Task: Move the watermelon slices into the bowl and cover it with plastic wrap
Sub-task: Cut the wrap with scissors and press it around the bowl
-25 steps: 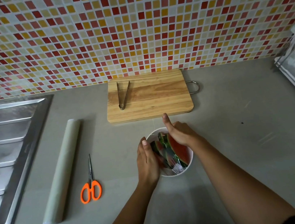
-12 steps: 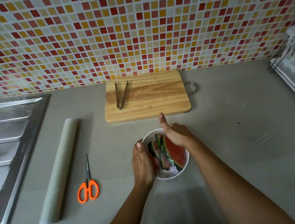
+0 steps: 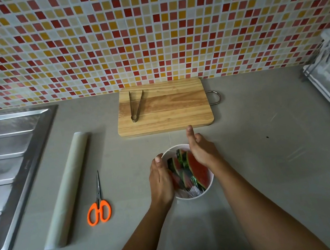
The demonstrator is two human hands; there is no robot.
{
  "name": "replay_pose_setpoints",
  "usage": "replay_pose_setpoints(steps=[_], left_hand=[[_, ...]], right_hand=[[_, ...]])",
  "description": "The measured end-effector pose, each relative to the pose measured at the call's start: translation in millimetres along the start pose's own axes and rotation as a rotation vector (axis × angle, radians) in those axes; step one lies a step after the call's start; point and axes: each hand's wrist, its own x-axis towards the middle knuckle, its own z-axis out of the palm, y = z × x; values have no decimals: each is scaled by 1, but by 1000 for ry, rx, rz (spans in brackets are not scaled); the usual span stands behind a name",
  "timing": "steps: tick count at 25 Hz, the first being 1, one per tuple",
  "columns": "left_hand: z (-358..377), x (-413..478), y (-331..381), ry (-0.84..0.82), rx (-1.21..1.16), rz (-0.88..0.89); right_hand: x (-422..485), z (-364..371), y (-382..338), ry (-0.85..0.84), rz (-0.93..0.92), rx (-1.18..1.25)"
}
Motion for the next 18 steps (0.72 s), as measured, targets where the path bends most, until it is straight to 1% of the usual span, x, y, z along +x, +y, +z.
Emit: replay_pose_setpoints(steps=[5, 7, 9, 11, 12, 13, 15, 16, 18], left_hand=[[-14, 2, 6, -48, -46, -84], [-28, 5, 7, -14, 49, -127], [-42, 8, 10, -12, 183, -234], [-49, 7, 17, -102, 237, -391], [-49, 6, 23, -150, 235, -442], [-47, 5, 27, -183, 224, -453], [-42, 4, 31, -202, 211, -404], [-41, 6, 32, -189, 203, -375], [-40, 15, 33, -126, 158, -376]], right_hand=[[5, -12, 17, -18, 34, -12], [4, -26, 31, -49, 56, 25], [-2, -39, 45, -82, 101, 75], [-14, -46, 51, -180, 176, 144], [-21, -47, 51, -243, 210, 177], [-26, -46, 48, -294, 227, 220], [-31, -42, 43, -342, 230, 314], [-31, -40, 40, -344, 229, 348], [-27, -36, 32, -330, 215, 400]])
